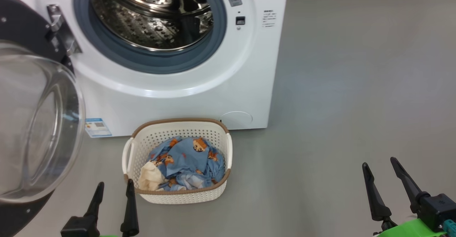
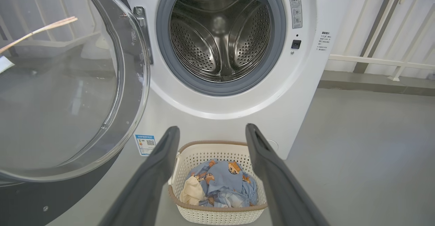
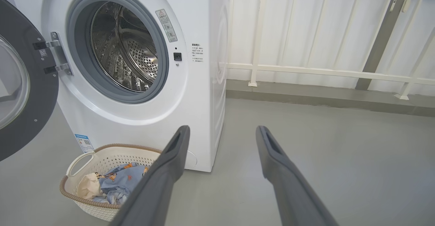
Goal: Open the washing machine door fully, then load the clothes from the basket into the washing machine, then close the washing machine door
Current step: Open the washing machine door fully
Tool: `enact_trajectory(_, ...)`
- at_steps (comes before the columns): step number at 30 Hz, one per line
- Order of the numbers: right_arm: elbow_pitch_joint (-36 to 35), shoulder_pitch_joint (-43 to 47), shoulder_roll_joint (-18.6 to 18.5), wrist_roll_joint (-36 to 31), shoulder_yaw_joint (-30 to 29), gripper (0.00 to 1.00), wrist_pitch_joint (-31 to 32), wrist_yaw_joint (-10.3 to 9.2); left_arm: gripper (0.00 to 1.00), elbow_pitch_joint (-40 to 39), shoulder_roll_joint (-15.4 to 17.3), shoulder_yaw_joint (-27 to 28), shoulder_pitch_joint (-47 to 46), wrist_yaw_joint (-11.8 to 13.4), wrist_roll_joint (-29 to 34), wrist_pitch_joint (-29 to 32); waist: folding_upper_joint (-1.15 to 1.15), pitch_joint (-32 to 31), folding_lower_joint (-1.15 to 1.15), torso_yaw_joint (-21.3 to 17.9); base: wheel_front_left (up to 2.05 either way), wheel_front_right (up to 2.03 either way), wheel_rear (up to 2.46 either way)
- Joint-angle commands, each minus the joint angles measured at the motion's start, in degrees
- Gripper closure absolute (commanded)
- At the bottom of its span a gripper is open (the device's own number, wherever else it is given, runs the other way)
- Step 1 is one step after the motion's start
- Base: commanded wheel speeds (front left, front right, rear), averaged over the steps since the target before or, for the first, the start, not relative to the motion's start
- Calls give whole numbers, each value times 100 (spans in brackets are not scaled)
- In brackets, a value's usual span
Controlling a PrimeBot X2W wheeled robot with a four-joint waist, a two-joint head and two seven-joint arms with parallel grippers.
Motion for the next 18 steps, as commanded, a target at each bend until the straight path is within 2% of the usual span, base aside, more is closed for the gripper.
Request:
enact_trajectory(1,-175,-37,-48,-63,113,0,8,9,0,-83,66,194,-259,26,-20,-40,0,-15,0,-118,0,0,0)
enact_trajectory(18,-204,1,-6,-60,-1,0,17,9,0,51,136,151,-300,213,31,109,0,-12,0,-177,0,0,0)
